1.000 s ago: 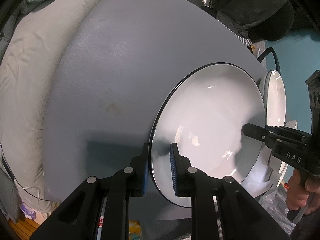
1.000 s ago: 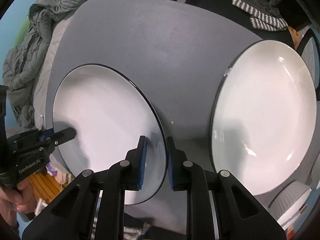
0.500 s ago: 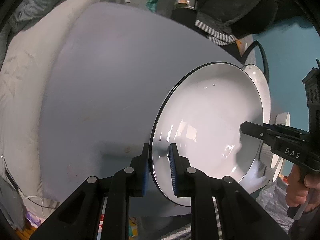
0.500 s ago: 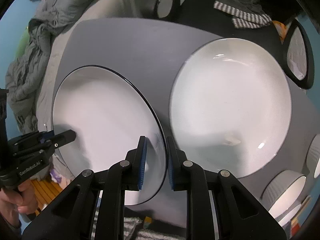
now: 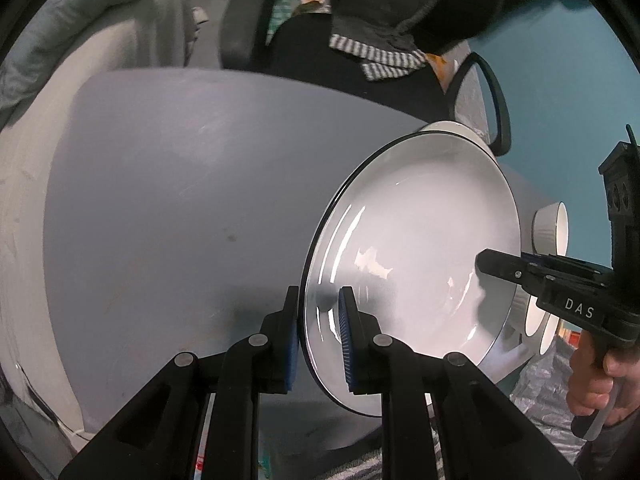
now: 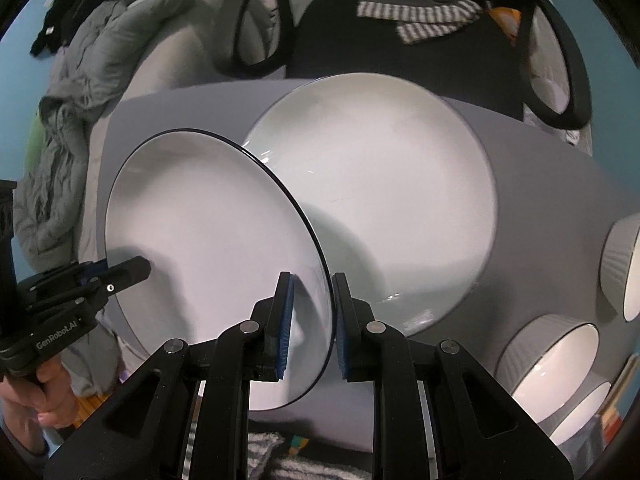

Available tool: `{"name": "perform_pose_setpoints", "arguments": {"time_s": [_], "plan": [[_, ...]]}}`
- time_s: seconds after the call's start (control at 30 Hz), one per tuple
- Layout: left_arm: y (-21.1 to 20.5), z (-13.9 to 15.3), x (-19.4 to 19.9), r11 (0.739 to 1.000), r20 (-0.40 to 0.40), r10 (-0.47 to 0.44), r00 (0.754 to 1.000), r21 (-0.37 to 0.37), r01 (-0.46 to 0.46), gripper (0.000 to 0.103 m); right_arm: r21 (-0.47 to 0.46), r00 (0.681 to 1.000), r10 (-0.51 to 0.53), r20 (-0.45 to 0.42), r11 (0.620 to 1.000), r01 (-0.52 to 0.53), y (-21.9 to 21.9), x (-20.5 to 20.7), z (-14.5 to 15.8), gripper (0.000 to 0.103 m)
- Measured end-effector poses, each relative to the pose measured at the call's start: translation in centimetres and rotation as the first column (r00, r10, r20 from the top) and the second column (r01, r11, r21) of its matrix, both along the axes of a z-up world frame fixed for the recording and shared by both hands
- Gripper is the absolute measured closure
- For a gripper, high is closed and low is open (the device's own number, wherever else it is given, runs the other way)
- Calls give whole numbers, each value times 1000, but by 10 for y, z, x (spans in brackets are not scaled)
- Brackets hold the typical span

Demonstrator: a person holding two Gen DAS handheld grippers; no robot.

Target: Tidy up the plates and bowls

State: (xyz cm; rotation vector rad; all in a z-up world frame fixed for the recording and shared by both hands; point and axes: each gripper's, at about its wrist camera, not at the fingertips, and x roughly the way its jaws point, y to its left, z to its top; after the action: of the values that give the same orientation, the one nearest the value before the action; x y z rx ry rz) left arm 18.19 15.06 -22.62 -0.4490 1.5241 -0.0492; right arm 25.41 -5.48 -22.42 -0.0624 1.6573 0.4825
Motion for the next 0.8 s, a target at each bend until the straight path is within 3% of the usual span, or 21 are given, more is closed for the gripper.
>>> {"name": "perform_pose_setpoints", "arguments": {"time_s": [0.4,0.8], "plan": [[-47,-3,45,996,-12,-84,996,20,85,86,8,994,-108,-5,994,108,-51,26,-2,84],[-58,-19,62,997,-62,-78,995,16,79,86,12,990,-134,-38,991,135,-70,43,-17,84]]}}
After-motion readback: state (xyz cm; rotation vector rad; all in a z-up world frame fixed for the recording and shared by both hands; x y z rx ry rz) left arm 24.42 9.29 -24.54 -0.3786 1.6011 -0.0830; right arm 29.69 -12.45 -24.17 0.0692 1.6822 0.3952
